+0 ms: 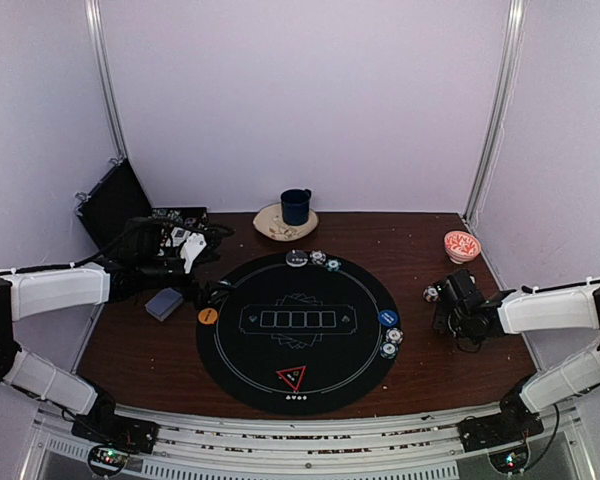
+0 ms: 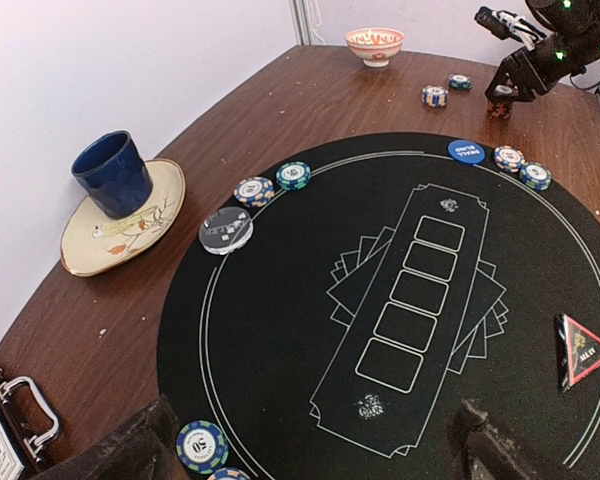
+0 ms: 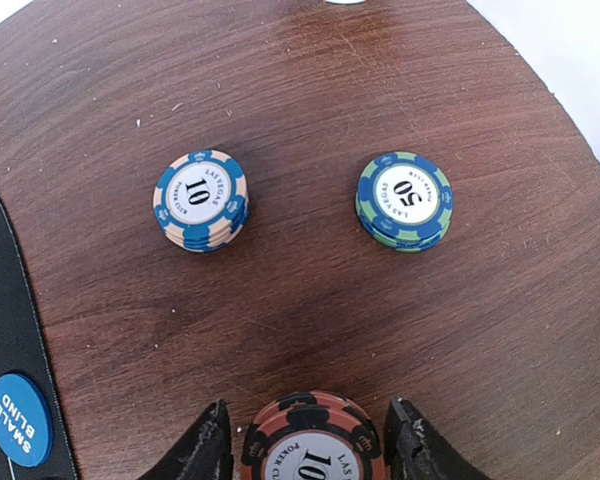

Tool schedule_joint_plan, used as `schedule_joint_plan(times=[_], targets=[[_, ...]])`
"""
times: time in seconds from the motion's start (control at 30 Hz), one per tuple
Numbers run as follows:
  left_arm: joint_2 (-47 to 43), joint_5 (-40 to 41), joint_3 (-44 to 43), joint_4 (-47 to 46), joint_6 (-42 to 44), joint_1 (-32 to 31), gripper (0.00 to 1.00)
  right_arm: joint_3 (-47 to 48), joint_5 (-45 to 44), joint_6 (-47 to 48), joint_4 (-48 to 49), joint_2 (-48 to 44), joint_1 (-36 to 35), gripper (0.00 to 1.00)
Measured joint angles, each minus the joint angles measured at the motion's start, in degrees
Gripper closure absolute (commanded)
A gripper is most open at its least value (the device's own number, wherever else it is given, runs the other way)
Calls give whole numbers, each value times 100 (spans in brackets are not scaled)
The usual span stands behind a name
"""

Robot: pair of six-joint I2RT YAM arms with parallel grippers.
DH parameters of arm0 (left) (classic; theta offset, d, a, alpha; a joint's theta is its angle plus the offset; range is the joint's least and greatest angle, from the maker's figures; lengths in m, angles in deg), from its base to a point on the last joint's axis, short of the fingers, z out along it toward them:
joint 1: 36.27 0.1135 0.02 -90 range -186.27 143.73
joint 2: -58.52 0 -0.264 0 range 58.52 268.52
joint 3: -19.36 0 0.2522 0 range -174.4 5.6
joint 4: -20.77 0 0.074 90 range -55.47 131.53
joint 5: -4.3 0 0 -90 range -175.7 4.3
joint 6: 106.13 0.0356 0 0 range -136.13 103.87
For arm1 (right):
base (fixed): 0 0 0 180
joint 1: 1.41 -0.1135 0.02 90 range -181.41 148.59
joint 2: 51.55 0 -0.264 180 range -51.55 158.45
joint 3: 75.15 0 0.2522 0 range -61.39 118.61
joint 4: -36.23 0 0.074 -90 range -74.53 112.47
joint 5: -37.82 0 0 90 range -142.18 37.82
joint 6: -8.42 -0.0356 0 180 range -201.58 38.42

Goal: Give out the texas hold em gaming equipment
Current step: Pick up the poker chip from the pile of poker chips.

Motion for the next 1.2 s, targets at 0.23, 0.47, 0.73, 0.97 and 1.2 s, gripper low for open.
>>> schedule_joint_plan(times=[0.23, 0.47, 0.73, 0.97, 1.2], targets=[[2, 2, 0, -11, 2, 0, 2, 0, -39, 0, 0, -15, -13, 50], [2, 9, 0, -13, 0, 0, 2, 0, -76, -2, -4, -15, -13, 51], [2, 79, 0, -15, 0, 0, 2, 0, -81, -2, -7, -15, -13, 52], [2, 90, 0, -17, 0, 0, 2, 0, -79, -2, -11, 7, -13, 49], [2, 94, 0, -20, 0, 0, 2, 0, -79, -2, -13, 9, -13, 52]])
